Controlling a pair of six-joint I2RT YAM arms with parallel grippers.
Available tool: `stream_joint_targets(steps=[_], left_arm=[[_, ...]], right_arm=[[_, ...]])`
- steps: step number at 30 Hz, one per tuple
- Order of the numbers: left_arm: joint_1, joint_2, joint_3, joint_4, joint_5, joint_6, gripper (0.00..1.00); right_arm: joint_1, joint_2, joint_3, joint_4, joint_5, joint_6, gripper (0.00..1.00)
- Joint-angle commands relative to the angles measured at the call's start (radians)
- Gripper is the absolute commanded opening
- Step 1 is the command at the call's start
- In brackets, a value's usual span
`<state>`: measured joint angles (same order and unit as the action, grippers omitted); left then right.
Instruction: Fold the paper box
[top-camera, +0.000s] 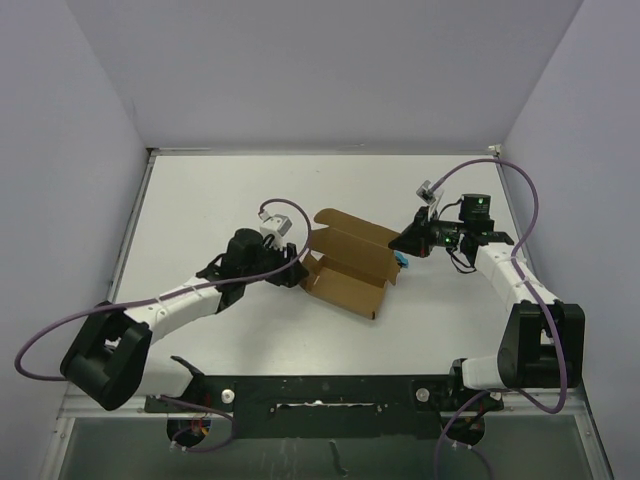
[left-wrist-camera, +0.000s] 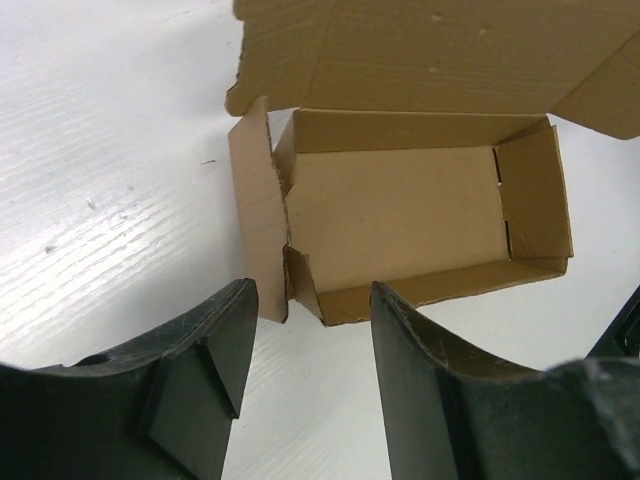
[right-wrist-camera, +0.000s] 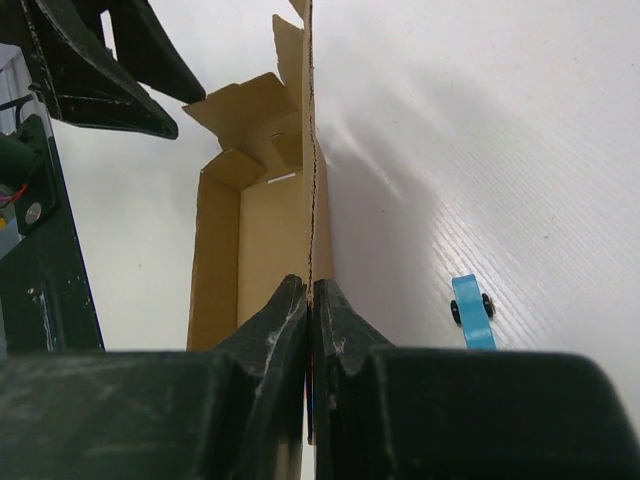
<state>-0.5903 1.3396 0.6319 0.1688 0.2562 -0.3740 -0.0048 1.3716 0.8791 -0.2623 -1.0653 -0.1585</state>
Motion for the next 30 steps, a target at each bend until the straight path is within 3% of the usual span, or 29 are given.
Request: stream_joint_targets(steps=[1,8,11,17,30], left_arm=[[0.048,-0.108,-0.012,0.033,0.033,-0.034,0.48],[0.193,-0.232,-0.070,-0.006,0.038,-0.084,0.49],[0.227,-0.237,-0.085,-0.023,0.019,-0.106,0.43],[0.226,-0.083,-0.066,0.016,0.077,-0.121,0.36],[0.132,0.184,0.002,0.196,0.123,-0.182,0.40]], right_arm=[[0.006,-0.002,0.011,0.013,-0.010,-0.015,0.00],[0.006,-0.002,0.012,0.011,-0.016,-0.019,0.00],[0.007,-0.002,0.015,0.009,-0.017,-0.021,0.00],[0.006,-0.002,0.014,0.008,-0.021,-0.024,0.00],[0.008,-0.002,0.014,0.008,-0.030,-0.027,0.00]])
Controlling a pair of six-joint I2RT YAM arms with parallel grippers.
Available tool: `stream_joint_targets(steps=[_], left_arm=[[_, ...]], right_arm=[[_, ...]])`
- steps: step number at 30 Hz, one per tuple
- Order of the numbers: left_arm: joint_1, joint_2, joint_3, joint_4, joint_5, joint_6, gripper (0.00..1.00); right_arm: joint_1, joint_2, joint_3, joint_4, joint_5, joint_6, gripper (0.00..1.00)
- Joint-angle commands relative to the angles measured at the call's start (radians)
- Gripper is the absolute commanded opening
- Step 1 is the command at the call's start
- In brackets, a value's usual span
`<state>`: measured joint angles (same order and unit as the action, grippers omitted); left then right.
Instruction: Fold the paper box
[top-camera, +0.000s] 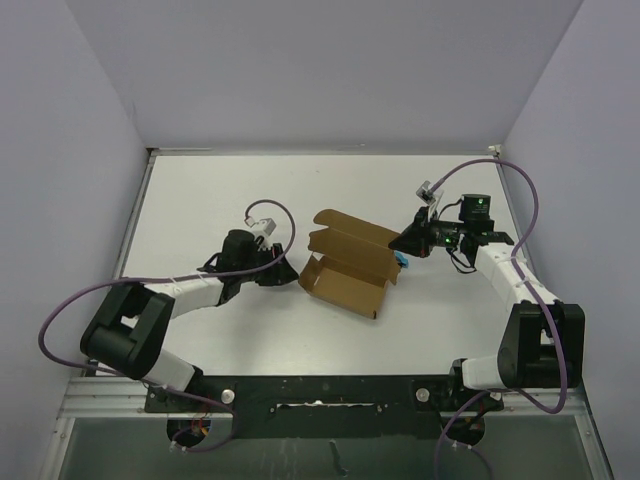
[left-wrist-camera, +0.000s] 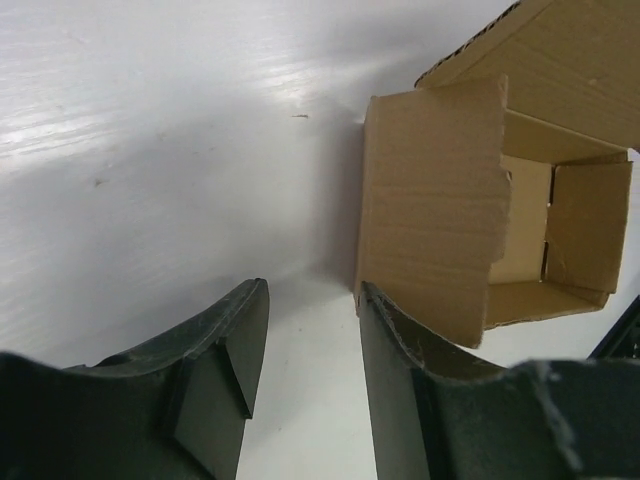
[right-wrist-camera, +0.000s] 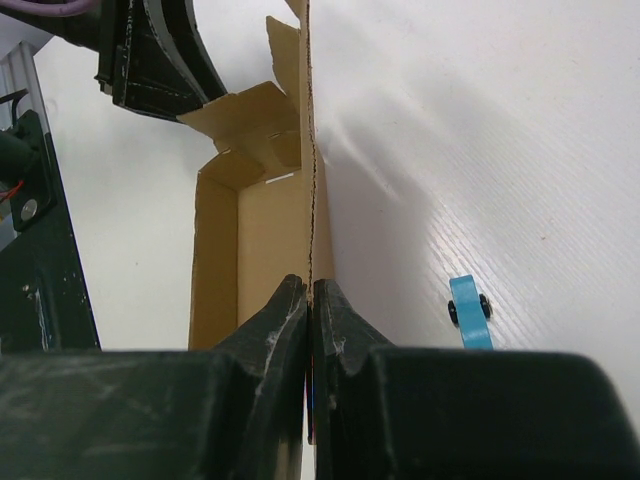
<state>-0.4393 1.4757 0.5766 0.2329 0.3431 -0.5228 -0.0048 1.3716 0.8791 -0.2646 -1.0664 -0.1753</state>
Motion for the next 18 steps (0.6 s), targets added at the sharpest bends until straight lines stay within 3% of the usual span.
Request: stream_joint_targets(steps=[1,12,18], left_arm=[[-0.022,0.058,0.058,0.145,0.041,-0.041,0.40],[-0.037,0.094,-0.006,0.333,0.114,-0.130,0.43],[-0.058,0.119,0.005,0.350,0.122,-0.141,0.43]], right_arm=[[0.008,-0.002,0.014,0.009,-0.029,-0.010,0.00],[0.008,-0.002,0.014,0.010,-0.035,-0.010,0.00],[0.007,-0.003,0.014,0.009,-0.035,-0.011,0.00]])
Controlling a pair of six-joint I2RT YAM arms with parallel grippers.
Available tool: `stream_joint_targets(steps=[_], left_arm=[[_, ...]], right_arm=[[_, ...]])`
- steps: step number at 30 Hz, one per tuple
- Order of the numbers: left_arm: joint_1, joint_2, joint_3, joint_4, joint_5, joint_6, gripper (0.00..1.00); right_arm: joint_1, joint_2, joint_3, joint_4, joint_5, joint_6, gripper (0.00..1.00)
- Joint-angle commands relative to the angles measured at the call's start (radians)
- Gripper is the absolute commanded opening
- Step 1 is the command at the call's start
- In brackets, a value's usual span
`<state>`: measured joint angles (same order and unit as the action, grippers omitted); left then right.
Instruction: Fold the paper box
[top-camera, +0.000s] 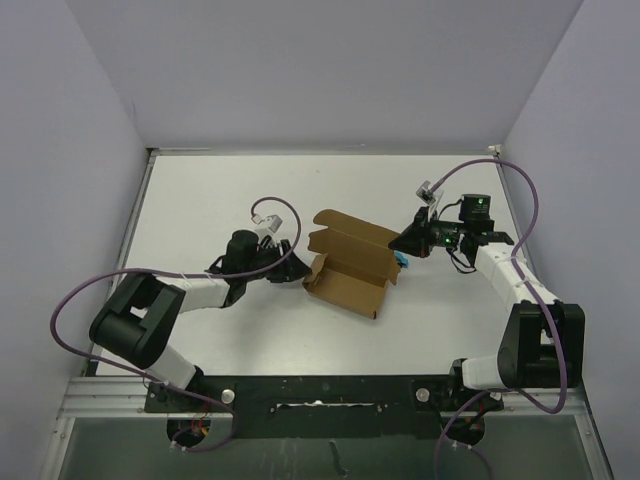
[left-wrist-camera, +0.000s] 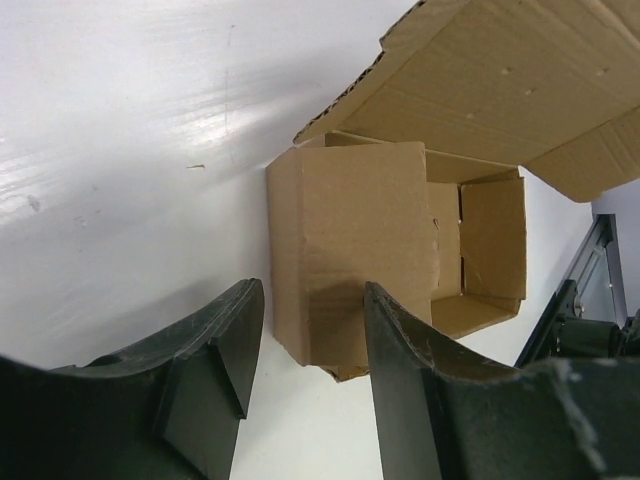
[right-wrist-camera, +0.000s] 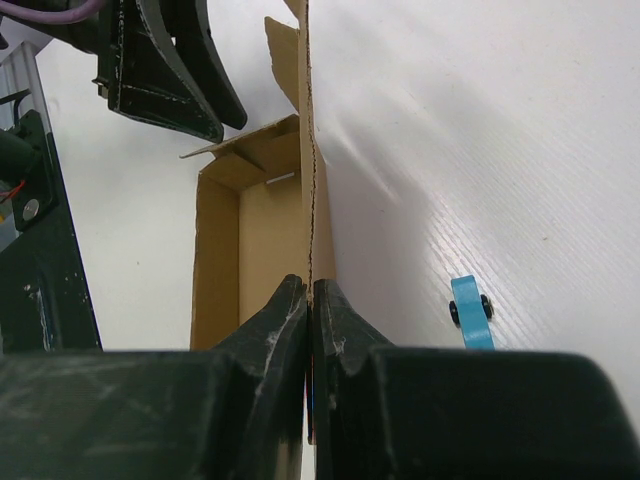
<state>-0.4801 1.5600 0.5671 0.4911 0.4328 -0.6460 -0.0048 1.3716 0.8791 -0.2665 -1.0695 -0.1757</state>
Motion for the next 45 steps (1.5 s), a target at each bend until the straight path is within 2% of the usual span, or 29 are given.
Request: stream_joint_targets(steps=[1,13,24,29,35,45], left_arm=[[-0.020,0.039,0.019,0.092,0.032,-0.019,0.43],[-0.064,0.042,0.060,0.028,-0.001,0.003,0.46],[-0.148,0.046,0.166,-0.210,-0.163,0.092,0.46],[-0.185,0.050,0.214,-0.331,-0.283,0.130,0.45],[-0.231,0.061,0.272,-0.440,-0.402,0.162,0.42],[-0.297,0.097,0.341,-0.545,-0.565,0.200,0.27]], right_arm=[[0.008,-0.001,0.014,0.011,-0.031,-0.010,0.00],[0.011,-0.002,0.014,0.012,-0.033,-0.011,0.00],[0.011,-0.003,0.014,0.012,-0.033,-0.011,0.00],[0.011,-0.003,0.014,0.012,-0.033,-0.011,0.00],[0.013,-0.002,0.014,0.012,-0.033,-0.012,0.00],[0.016,-0.002,0.014,0.011,-0.032,-0.012,0.00]])
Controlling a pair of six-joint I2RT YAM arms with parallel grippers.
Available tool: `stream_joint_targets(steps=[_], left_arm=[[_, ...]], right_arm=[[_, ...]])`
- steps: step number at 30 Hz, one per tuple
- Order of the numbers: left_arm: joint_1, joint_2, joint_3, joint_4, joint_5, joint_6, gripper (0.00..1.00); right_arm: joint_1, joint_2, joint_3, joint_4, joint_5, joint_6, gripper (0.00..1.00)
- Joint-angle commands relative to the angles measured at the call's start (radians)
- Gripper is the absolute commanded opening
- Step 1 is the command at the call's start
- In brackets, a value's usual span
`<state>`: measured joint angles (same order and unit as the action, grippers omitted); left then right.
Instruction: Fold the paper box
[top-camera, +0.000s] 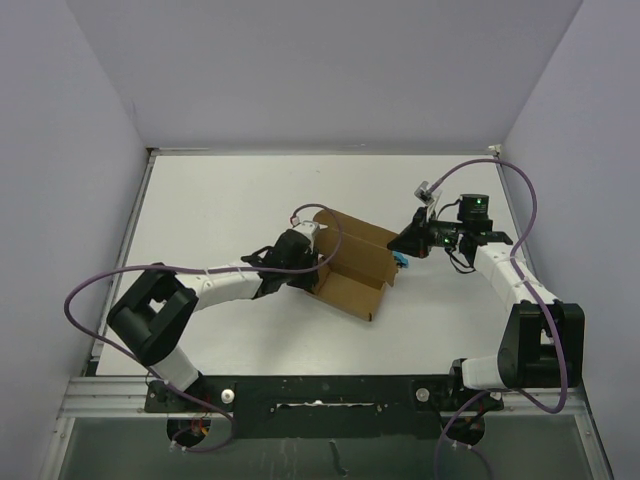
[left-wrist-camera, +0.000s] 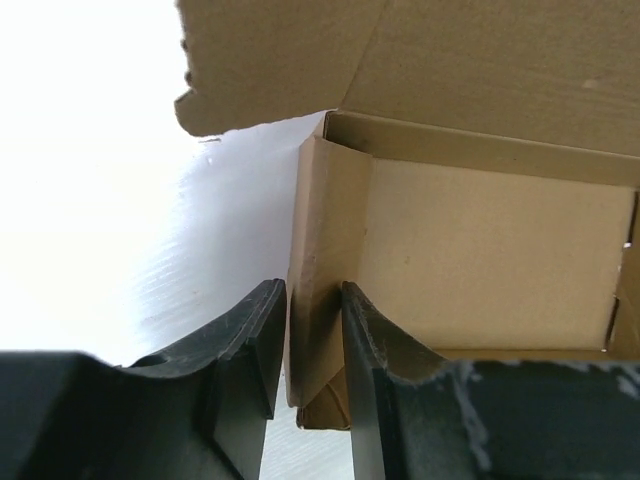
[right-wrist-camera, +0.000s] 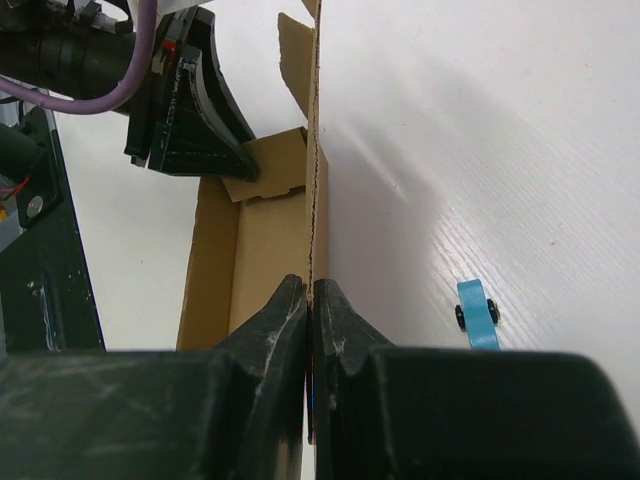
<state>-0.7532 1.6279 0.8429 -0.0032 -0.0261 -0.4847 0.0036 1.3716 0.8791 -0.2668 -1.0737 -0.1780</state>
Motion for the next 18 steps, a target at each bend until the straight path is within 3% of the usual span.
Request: stream_joint_targets(steps=[1,8,9,11,18], left_arm=[[-0.030,0.033,0.071,-0.058,-0.119,0.044,0.27],[-0.072,0.070,0.114,-0.114,-0.200,0.084,0.19],[-0.077,0.076,0.122,-0.125,-0.212,0.093,0.16],[-0.086,0.087,0.140,-0.157,-0.247,0.108,0.00],[-0.126,0.109,0.186,-0.255,-0.392,0.144,0.00]], right_arm=[[0.009,-0.003,0.014,0.012,-0.028,-0.010,0.00],[0.011,-0.003,0.014,0.012,-0.029,-0.009,0.00],[0.010,-0.003,0.014,0.012,-0.029,-0.009,0.00],[0.010,-0.003,0.014,0.012,-0.030,-0.009,0.00],[0.012,-0.003,0.013,0.013,-0.030,-0.010,0.00]])
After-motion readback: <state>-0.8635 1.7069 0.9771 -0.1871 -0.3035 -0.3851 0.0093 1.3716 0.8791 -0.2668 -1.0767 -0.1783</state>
